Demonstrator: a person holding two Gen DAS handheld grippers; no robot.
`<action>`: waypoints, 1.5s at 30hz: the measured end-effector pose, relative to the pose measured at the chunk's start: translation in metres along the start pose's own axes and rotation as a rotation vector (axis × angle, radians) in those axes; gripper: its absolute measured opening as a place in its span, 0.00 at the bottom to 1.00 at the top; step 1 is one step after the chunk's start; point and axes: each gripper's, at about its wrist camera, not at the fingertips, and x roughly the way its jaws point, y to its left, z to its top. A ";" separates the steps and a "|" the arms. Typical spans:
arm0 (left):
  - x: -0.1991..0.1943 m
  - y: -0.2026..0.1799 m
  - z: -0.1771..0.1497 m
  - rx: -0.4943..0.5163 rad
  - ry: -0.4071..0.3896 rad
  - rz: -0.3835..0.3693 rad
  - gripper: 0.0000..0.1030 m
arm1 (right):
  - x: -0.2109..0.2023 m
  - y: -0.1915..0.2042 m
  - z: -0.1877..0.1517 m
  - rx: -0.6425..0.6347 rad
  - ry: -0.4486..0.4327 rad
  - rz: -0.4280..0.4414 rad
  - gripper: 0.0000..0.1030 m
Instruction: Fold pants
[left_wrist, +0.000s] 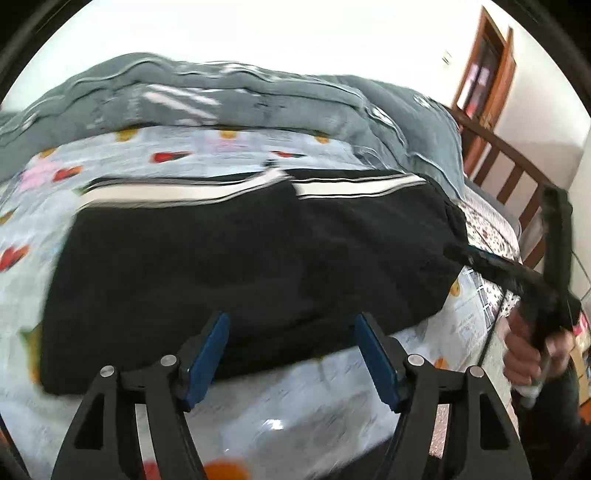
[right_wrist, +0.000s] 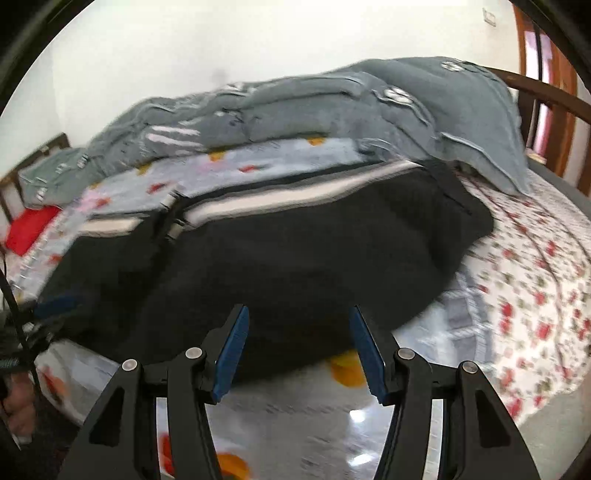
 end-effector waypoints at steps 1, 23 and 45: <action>-0.011 0.014 -0.007 -0.031 -0.012 0.018 0.67 | 0.003 0.008 0.004 0.005 0.002 0.039 0.55; -0.003 0.143 -0.026 -0.248 0.066 0.350 0.69 | 0.113 0.140 0.028 -0.083 0.188 0.258 0.15; 0.000 0.128 -0.013 -0.191 0.090 0.287 0.70 | 0.051 0.117 -0.024 -0.241 0.155 0.230 0.38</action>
